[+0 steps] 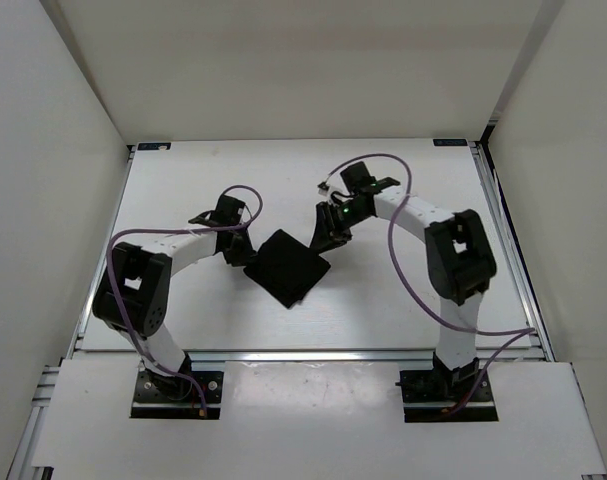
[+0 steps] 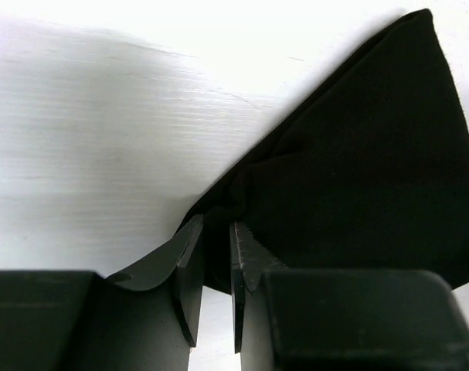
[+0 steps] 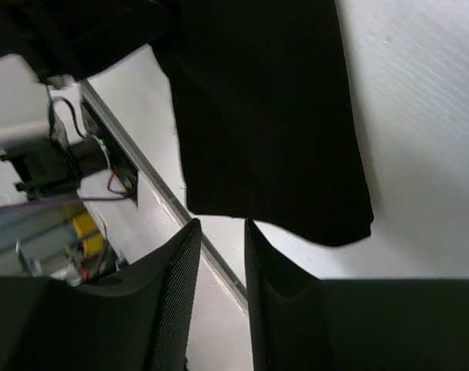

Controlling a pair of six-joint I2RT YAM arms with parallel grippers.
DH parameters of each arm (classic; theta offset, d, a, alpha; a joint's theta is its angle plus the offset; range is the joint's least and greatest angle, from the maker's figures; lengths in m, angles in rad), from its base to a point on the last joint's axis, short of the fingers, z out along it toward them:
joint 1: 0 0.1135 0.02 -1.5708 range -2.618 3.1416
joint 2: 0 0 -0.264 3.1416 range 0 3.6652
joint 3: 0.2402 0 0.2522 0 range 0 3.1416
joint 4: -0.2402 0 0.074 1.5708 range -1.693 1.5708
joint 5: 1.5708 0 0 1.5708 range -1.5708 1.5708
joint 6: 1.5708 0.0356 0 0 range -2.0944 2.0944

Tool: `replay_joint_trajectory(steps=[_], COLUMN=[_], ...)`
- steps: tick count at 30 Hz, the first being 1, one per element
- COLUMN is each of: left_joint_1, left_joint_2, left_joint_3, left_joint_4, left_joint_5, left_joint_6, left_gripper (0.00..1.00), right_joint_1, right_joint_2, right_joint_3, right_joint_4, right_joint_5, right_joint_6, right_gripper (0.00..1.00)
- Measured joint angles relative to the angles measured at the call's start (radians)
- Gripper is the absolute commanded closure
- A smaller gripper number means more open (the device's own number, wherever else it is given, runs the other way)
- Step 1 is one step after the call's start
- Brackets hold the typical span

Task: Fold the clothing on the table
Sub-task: Fold the skirt

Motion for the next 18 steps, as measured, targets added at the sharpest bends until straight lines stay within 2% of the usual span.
replay_joint_trajectory(steps=[5,11,14,18], left_joint_1=[0.008,0.010,0.011,0.012], left_joint_2=[-0.032,-0.055,-0.061,-0.066], left_joint_3=[-0.027,-0.060,-0.083,-0.093], left_joint_4=[-0.003,0.003,0.010,0.016], left_joint_5=[-0.009,-0.010,-0.010,-0.010], left_joint_6=[0.000,-0.005,-0.013,-0.019], left_gripper=[0.70,0.70,0.69,0.68], right_joint_1=[0.063,0.126,0.153,0.175], right_joint_2=[0.174,0.217,0.217,0.213], right_joint_3=[0.090,0.089,0.049,-0.100], right_joint_4=[-0.067,-0.109,-0.083,-0.047], right_joint_5=[-0.043,-0.077,-0.097,-0.098], right_joint_6=[-0.060,-0.093,-0.098,-0.099], right_gripper=[0.75,0.80,0.82,0.82])
